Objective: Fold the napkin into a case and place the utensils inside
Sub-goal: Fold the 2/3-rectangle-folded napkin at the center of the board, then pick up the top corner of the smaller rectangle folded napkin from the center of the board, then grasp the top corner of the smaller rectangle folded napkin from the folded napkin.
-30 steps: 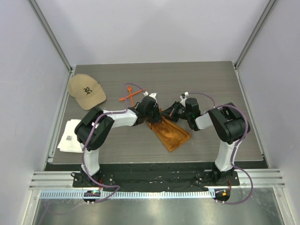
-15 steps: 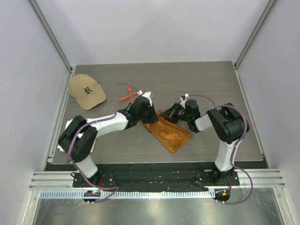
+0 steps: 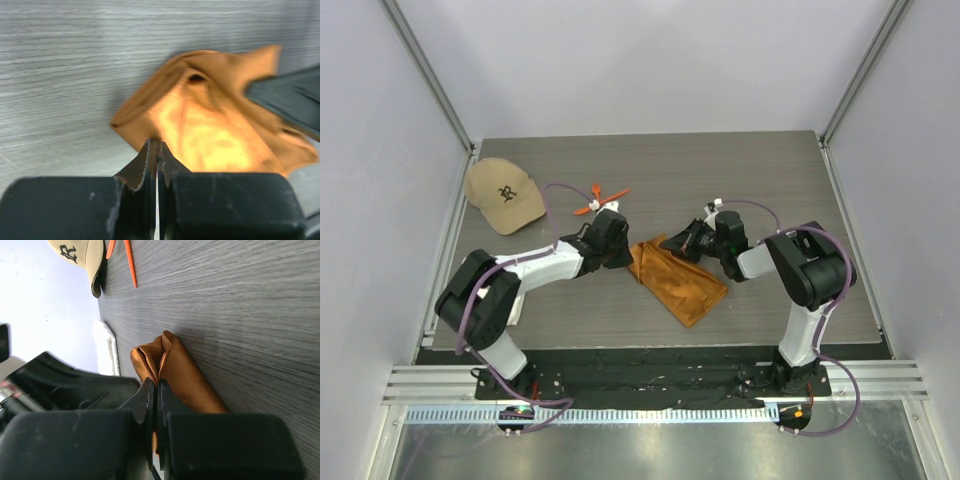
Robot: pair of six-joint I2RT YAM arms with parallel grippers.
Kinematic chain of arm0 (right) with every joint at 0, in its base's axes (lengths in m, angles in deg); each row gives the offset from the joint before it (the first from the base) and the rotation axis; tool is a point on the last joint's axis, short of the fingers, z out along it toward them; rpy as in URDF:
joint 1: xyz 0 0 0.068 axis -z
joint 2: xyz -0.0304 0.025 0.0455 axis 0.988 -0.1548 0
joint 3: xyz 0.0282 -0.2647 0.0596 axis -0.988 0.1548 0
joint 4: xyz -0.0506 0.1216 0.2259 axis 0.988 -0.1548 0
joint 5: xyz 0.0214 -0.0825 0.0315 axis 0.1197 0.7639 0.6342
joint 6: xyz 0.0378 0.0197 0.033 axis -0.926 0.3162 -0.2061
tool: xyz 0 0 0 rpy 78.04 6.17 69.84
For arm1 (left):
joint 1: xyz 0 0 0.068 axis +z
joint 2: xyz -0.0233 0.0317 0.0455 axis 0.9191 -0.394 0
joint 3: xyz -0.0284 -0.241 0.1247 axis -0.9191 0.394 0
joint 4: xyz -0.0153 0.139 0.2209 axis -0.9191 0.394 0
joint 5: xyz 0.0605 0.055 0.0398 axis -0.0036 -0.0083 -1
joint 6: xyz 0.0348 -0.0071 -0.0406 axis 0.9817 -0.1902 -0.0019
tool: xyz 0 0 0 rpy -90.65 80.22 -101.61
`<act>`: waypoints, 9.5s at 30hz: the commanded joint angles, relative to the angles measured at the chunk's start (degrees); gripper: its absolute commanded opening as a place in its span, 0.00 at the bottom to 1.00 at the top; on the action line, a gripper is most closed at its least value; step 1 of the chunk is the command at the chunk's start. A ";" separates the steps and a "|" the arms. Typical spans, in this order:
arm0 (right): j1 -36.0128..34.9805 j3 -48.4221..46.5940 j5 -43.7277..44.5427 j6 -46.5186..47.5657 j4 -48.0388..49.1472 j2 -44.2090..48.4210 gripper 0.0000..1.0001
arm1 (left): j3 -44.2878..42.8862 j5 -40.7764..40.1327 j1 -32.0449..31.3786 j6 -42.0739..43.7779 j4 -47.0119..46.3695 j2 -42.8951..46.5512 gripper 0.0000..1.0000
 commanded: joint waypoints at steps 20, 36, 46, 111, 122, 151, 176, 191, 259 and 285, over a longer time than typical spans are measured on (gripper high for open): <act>-6.39 -3.88 3.16 6.09 -5.46 2.68 0.01 | -1.63 0.80 0.27 0.46 -6.31 -7.16 0.03; -8.41 -0.45 7.65 7.07 -3.27 1.01 0.01 | -0.93 3.44 -0.26 1.43 -6.39 -4.88 0.14; -8.24 0.25 8.96 4.52 -2.57 1.35 0.01 | -7.94 1.87 -3.77 6.61 2.47 -7.33 0.33; -7.27 -0.10 7.30 2.50 -6.52 5.84 0.01 | -13.40 -21.34 -11.33 10.66 9.60 -12.44 0.17; -7.88 0.34 5.45 1.53 -5.65 5.23 0.01 | -8.31 -16.26 -10.89 8.55 1.97 -6.72 0.00; -12.45 2.28 1.86 3.54 7.46 -2.86 0.25 | 0.83 -13.70 -7.99 2.84 -9.21 -0.04 0.00; -5.60 6.23 -16.25 -12.43 42.51 -14.37 0.43 | 5.49 -12.29 -7.82 1.08 -8.32 4.35 0.00; -4.45 4.39 -16.87 -4.28 30.05 -8.14 0.43 | 5.05 -12.12 -7.82 0.64 -7.98 3.65 0.00; -5.85 -4.67 -18.11 -2.08 17.65 -12.53 0.01 | 4.53 -12.11 -8.17 0.81 -6.75 4.88 0.00; -7.27 -9.24 -14.86 7.57 -0.78 -11.92 0.01 | -4.27 -17.57 -9.58 -2.44 5.31 -1.89 0.00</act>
